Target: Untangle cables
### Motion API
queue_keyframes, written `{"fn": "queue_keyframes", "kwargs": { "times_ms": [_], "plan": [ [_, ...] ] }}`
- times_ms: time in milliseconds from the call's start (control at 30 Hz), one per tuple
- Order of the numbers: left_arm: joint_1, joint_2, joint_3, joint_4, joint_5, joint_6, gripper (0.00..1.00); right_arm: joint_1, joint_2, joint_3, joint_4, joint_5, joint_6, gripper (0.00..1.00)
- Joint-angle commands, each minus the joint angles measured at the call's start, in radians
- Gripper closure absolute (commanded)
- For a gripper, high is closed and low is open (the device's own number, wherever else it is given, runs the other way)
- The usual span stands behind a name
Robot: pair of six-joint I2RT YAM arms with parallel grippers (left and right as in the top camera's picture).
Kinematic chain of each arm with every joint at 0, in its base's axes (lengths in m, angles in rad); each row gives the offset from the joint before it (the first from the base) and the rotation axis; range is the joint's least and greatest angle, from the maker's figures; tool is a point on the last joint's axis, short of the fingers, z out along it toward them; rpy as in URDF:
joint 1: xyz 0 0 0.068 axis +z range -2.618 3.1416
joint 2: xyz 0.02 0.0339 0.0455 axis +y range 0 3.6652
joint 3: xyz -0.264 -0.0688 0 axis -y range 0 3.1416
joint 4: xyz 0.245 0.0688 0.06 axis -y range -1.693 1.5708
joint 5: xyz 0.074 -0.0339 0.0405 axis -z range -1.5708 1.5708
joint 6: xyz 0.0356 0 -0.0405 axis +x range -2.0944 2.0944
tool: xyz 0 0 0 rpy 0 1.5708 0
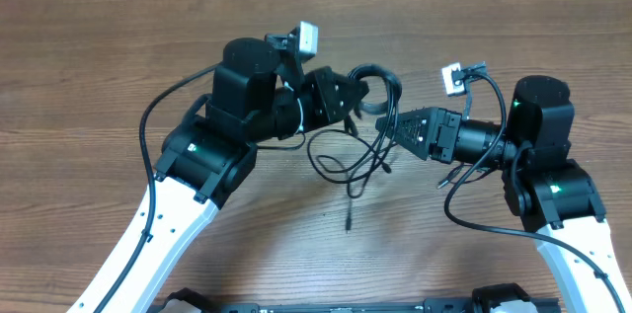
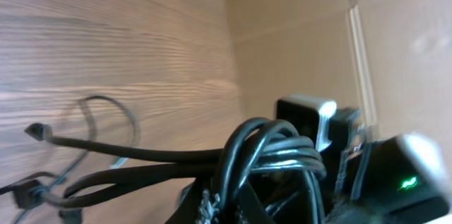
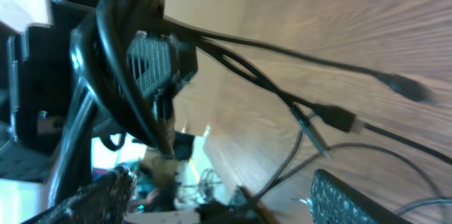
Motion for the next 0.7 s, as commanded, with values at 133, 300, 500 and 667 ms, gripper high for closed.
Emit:
{"fn": "queue_keyframes", "kwargs": {
  "times_ms": [133, 300, 500, 667],
  "plan": [
    [0.004, -0.01, 0.007, -0.256, -0.138, 0.501, 0.96, 0.005, -0.007, 0.013, -0.018, 0.053, -0.16, 0.19],
    [0.003, -0.01, 0.007, -0.354, -0.187, 0.64, 0.96, 0.005, -0.007, 0.013, -0.025, 0.09, -0.179, 0.2],
    [-0.043, -0.01, 0.007, -0.35, -0.17, 0.701, 0.96, 0.005, -0.007, 0.013, -0.026, 0.025, -0.307, 0.33],
    [-0.093, -0.01, 0.007, -0.334, -0.151, 0.693, 0.96, 0.005, -0.007, 0.013, -0.063, -0.016, -0.471, 0.4]
  ]
}}
